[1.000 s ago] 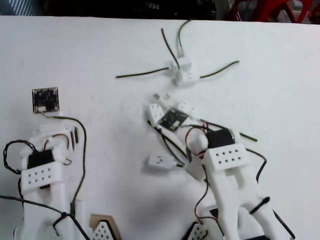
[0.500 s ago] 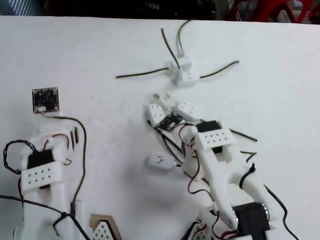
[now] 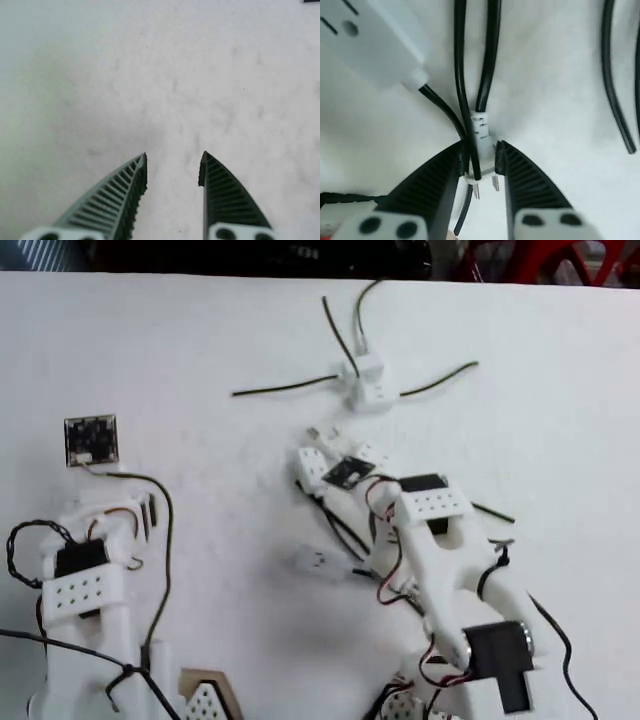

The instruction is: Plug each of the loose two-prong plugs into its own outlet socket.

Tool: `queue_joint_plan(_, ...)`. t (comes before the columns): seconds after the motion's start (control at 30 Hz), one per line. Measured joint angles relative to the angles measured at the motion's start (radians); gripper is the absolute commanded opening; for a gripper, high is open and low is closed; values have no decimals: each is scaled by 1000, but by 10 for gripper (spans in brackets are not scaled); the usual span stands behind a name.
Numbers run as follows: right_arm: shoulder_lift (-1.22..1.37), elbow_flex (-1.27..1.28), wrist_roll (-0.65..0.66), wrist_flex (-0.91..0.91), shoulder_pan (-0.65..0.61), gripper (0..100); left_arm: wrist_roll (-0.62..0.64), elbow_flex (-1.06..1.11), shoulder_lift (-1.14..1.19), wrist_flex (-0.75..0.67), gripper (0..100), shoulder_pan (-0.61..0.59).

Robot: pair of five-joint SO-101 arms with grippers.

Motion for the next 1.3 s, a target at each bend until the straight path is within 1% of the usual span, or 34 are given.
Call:
queue_joint_plan(0.53,2,8,2,12,-6,120,0,0,0,0,180,0)
queue_joint_plan(0.73,-118,15,2,72,-6,121,0,0,0,0,180,0)
queue_joint_plan(0.9,-222,15,2,160,-6,176,0,0,0,0,180,0)
queue_joint_plan(1.03,-241,54,2,178,-6,176,0,0,0,0,180,0)
queue_joint_plan(1.1,-244,89,2,172,-5,176,0,0,0,0,180,0)
queue_joint_plan(1.3,-250,167,-3,61,-18,176,0,0,0,0,180,0)
